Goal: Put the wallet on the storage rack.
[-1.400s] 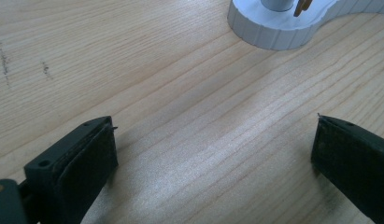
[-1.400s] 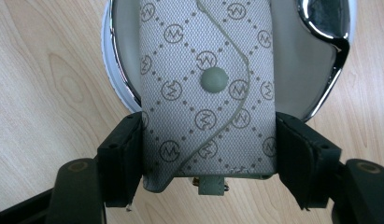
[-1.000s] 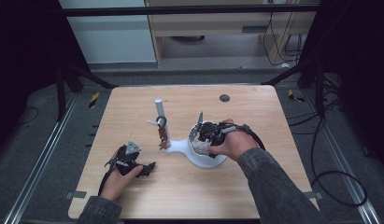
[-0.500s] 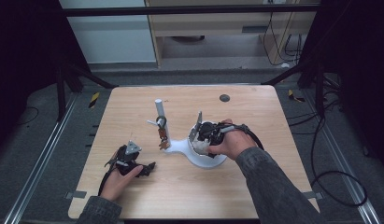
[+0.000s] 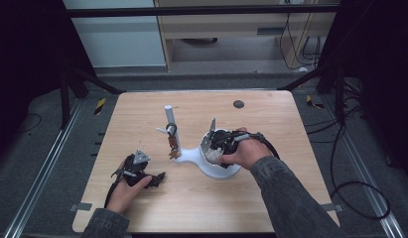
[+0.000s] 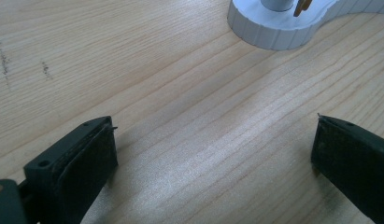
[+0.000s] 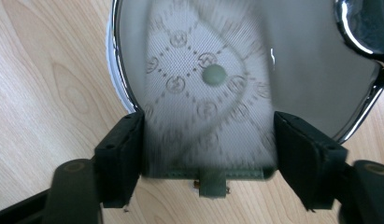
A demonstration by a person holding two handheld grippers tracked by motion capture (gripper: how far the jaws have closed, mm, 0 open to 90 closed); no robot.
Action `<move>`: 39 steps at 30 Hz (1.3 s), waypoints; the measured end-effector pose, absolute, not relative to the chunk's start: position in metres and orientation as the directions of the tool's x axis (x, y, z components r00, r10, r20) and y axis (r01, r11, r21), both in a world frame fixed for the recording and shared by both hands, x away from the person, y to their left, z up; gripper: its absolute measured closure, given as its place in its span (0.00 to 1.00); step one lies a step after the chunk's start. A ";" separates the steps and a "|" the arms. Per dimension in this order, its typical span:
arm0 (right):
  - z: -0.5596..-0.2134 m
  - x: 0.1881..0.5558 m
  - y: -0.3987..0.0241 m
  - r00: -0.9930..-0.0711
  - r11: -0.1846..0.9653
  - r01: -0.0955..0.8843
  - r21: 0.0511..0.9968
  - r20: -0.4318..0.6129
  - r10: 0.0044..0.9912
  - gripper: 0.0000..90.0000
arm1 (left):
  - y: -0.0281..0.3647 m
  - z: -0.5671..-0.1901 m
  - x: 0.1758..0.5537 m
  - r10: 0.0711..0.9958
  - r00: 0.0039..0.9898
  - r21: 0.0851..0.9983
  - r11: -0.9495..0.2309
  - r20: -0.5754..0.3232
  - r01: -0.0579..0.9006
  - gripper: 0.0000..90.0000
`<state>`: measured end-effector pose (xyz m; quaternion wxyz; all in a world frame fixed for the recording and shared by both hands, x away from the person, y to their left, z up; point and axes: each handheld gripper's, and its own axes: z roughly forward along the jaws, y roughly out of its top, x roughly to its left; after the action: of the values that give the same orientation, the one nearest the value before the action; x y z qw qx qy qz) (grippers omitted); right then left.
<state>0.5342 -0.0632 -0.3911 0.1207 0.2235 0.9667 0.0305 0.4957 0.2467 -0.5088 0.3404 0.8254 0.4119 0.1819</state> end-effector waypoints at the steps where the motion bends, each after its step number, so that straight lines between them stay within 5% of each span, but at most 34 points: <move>1: -0.391 0.535 -0.064 -0.870 0.899 0.421 0.121 -0.225 0.438 0.28 | 0.247 -0.509 0.496 0.804 0.594 0.712 -0.429 0.020 0.556 0.00; 39: -0.376 0.527 -0.072 -0.850 0.877 0.445 0.181 -0.223 0.478 0.13 | 0.247 -0.509 0.495 0.804 0.594 0.713 -0.428 0.020 0.555 0.00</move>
<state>0.5271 -0.0724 -0.3757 0.1314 0.2405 0.9597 0.0616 0.4955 0.2466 -0.5089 0.3410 0.8251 0.4119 0.1825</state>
